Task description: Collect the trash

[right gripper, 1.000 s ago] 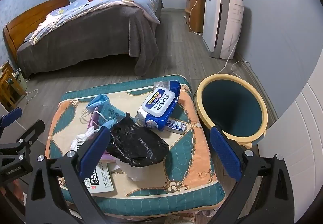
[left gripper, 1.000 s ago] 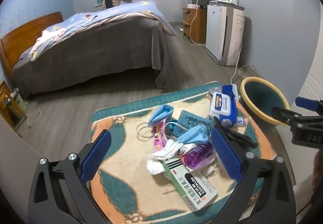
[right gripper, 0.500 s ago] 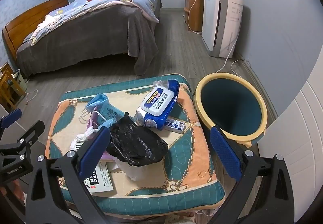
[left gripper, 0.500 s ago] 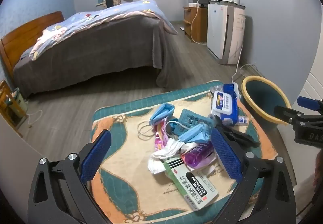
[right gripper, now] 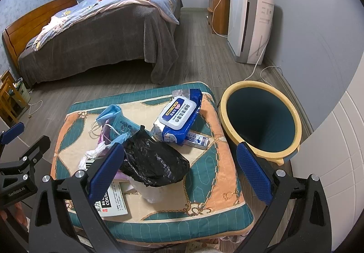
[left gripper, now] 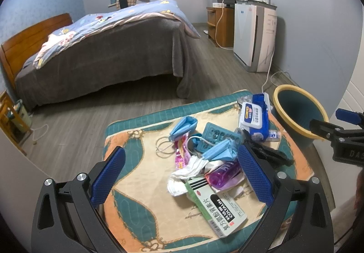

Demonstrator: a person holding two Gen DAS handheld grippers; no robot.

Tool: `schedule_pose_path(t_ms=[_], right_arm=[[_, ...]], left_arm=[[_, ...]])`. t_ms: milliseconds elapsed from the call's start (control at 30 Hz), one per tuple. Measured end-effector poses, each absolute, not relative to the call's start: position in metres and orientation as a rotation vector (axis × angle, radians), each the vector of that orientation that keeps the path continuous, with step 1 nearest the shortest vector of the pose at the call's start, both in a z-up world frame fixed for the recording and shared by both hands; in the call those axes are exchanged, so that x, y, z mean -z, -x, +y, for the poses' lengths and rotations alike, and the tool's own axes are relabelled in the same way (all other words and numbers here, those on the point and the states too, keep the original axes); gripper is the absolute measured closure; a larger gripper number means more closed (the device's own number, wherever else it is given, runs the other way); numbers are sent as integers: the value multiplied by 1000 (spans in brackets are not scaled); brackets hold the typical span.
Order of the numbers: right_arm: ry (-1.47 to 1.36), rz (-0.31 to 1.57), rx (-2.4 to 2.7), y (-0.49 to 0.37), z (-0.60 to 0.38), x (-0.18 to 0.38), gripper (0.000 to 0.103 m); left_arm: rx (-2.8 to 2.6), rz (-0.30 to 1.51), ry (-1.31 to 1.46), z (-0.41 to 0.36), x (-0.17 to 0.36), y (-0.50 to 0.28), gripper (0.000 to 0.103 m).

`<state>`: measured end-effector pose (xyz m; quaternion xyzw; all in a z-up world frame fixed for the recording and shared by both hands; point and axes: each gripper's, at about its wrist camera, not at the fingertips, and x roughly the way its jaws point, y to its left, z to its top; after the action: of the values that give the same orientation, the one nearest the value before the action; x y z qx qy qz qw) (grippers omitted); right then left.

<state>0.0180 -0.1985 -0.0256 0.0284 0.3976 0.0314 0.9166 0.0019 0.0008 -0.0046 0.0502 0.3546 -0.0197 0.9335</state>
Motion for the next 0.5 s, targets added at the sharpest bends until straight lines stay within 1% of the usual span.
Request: schedule_pose_path(t_ms=[500], right_arm=[[-57, 826, -66, -18, -197, 28, 6]], left_arm=[[38, 727, -106, 0, 5, -2, 5]])
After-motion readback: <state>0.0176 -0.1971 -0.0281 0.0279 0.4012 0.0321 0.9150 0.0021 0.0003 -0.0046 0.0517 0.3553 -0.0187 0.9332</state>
